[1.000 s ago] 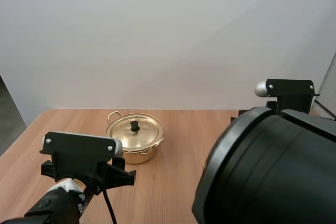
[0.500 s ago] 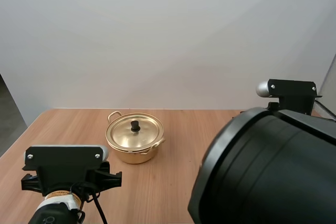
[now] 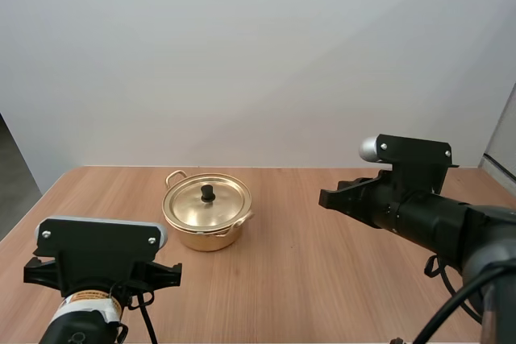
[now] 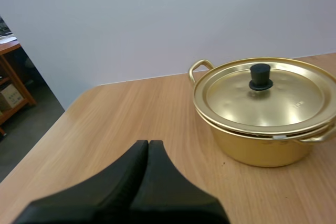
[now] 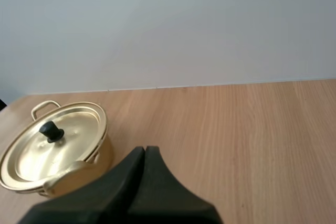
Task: Open the pot, put the car inside, and close it
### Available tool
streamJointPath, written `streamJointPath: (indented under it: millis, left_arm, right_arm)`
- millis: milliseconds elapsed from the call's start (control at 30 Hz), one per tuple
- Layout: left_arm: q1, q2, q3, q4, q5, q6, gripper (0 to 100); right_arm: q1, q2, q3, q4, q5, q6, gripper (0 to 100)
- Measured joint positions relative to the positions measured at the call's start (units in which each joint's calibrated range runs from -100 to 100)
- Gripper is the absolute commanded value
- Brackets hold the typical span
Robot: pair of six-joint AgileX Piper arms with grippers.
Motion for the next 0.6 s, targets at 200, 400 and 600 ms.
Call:
streamJointPath:
  millis: [200,400,600]
  left_arm:
    - [-0.02,0.0,0.0,-8.3,-7.0,6.6,0]
    - [0.0,0.0,0.0,-12.6,-15.4,5.7,0]
    - [-0.02,0.0,0.0,-19.7,-8.0,10.0,0]
  right_arm:
    - [6.7,-11.6,6.2,5.3,-15.9,-0.2,0]
    - [13.6,-23.1,10.0,4.3,-31.8,-7.1,0]
    - [20.5,-30.5,14.1,4.8,-47.7,-11.0,0]
